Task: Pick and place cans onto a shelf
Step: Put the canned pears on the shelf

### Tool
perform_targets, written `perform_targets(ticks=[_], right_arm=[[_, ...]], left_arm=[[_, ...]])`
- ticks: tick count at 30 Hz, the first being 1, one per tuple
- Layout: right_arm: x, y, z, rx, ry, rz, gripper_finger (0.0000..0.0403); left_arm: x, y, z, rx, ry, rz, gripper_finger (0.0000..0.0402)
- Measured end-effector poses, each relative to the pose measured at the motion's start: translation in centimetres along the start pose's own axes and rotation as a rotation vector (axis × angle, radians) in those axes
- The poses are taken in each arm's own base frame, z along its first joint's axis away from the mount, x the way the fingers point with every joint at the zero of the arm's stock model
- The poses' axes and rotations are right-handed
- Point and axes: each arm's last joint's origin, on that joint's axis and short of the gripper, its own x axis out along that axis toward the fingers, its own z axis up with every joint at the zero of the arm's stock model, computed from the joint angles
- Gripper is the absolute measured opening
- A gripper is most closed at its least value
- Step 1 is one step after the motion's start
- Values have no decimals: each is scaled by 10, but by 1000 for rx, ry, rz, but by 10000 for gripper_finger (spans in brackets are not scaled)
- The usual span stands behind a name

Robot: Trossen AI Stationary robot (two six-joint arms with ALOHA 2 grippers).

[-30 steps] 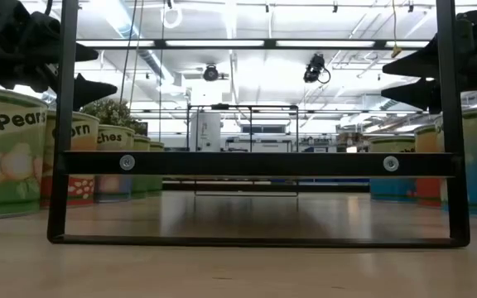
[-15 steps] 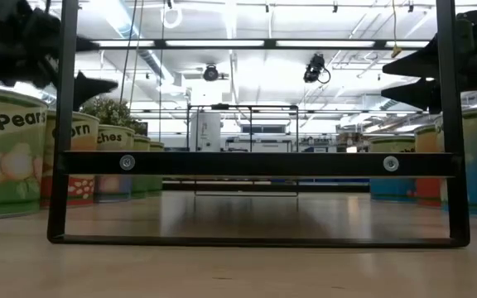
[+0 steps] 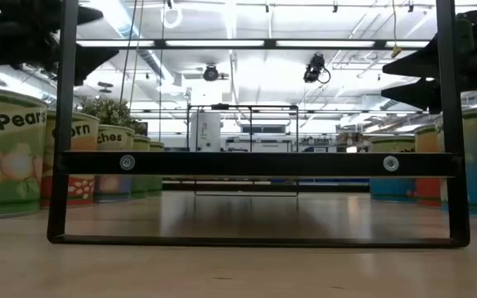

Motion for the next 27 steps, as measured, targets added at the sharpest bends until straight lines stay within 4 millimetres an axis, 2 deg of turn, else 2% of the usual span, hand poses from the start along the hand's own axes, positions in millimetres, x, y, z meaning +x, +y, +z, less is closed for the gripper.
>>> perform_targets(ticks=[6,13,16,21,27], right_arm=[[0,0,0,0,0,0,378],[0,0,0,0,0,0,378],[0,0,0,0,0,0,378],[0,0,0,0,0,0,378],[0,0,0,0,0,0,378]], left_arm=[[0,5,-4,-15,19,157,385],[0,5,-3,-17,19,168,385],[2,2,-6,-77,65,77,384],[7,-12,-16,-139,211,-216,384],[13,-27,-18,-249,223,-284,384]])
